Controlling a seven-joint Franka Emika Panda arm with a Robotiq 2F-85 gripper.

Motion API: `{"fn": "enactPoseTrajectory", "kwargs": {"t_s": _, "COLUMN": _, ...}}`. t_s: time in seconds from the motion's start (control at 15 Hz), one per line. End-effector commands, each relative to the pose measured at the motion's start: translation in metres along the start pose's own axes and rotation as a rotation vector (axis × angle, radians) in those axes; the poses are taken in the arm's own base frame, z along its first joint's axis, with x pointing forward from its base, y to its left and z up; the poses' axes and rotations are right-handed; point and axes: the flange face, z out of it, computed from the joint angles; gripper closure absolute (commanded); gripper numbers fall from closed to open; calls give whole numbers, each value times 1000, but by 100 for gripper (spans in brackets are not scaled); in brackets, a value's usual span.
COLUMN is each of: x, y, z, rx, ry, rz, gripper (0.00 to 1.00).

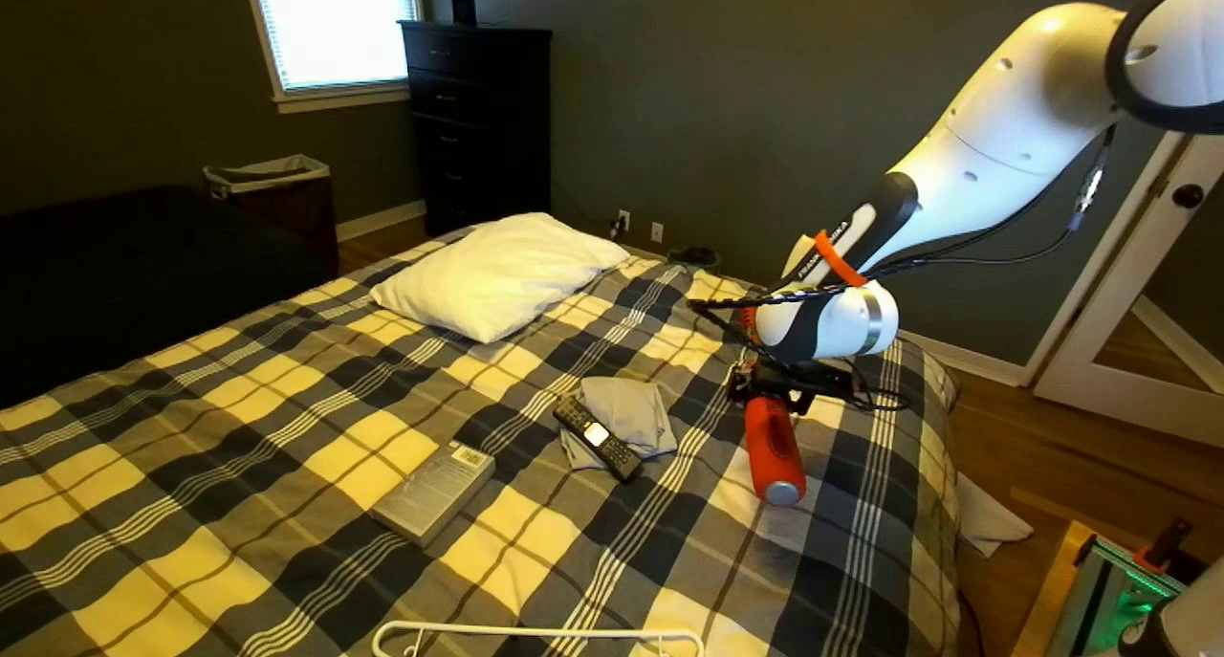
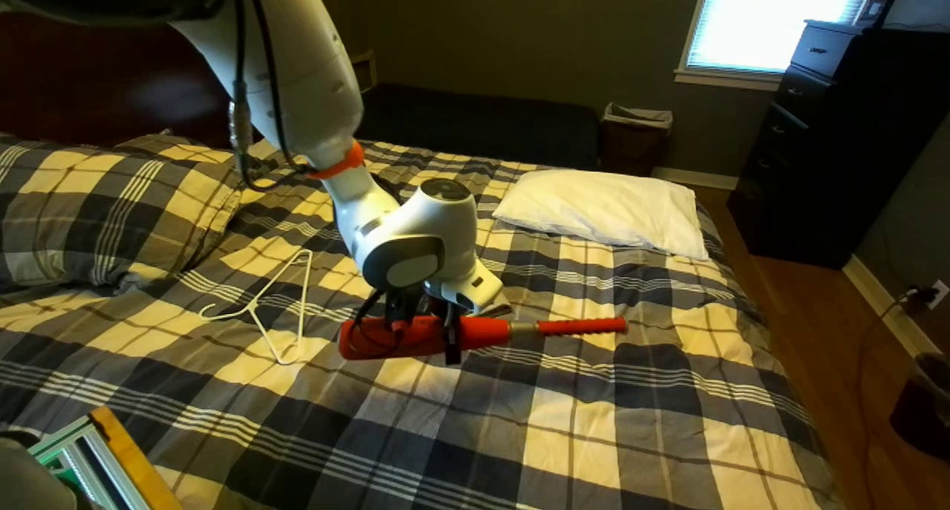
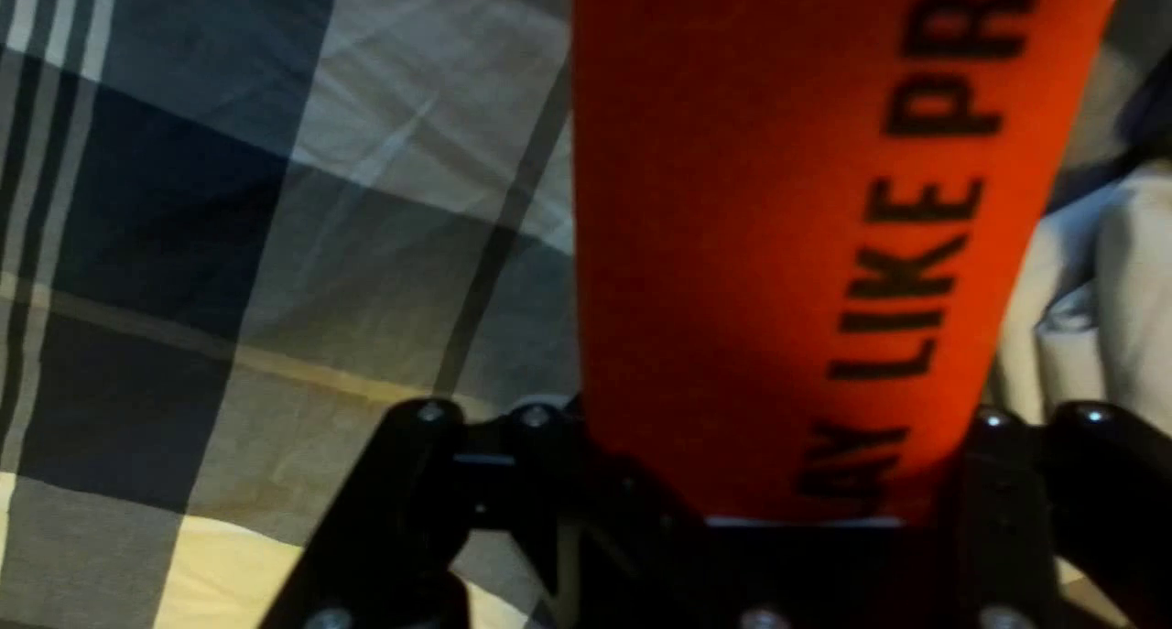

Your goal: Shift the orange object to the left

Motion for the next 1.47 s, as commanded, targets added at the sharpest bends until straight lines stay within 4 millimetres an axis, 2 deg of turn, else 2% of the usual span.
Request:
{"fn": "enactPoseTrajectory", "kwargs": {"t_s": 0.0, "x": -73, "y": -17, "z": -43, "rx": 17, "ry": 6, "rz": -205, "gripper": 81}}
{"fn": "enactPoseTrajectory", "kwargs": {"t_s": 0.13, "x": -114, "y": -39, "z": -59, "rx": 30, "ry": -4, "rz": -316, "gripper": 81}}
{"fn": "enactPoseTrajectory", "kwargs": {"t_s": 0.2, "x": -77, "y": -36, "z": -37, "rx": 17, "ry": -9, "rz": -223, "gripper": 56}}
{"fn": "enactPoseTrajectory", "kwargs": {"t_s": 0.33, "x": -108, "y": -48, "z": -50, "rx": 30, "ry": -11, "rz": -293, "gripper": 56}}
{"fn": "enactPoseTrajectory", "kwargs": {"t_s": 0.4, "x": -115, "y": -49, "z": -53, "rx": 32, "ry": -12, "rz": -306, "gripper": 56}}
{"fn": "enactPoseTrajectory", "kwargs": {"t_s": 0.53, "x": -115, "y": -46, "z": -55, "rx": 31, "ry": -10, "rz": -306, "gripper": 56}}
{"fn": "enactPoseTrajectory", "kwargs": {"t_s": 0.6, "x": -113, "y": -44, "z": -55, "rx": 30, "ry": -10, "rz": -304, "gripper": 81}}
{"fn": "enactPoseTrajectory", "kwargs": {"t_s": 0.67, "x": -117, "y": -54, "z": -57, "rx": 64, "ry": 4, "rz": -314, "gripper": 81}}
{"fn": "enactPoseTrajectory", "kwargs": {"t_s": 0.93, "x": -150, "y": -144, "z": -70, "rx": 196, "ry": 68, "rz": -518, "gripper": 81}}
{"fn": "enactPoseTrajectory", "kwargs": {"t_s": 1.13, "x": -167, "y": -213, "z": -65, "rx": 246, "ry": 80, "rz": -689, "gripper": 81}}
{"fn": "enactPoseTrajectory", "kwargs": {"t_s": 1.27, "x": -166, "y": -253, "z": -54, "rx": 315, "ry": 63, "rz": -745, "gripper": 81}}
{"fn": "enactPoseTrajectory", "kwargs": {"t_s": 1.4, "x": -152, "y": -276, "z": -35, "rx": 385, "ry": -1, "rz": -670, "gripper": 81}}
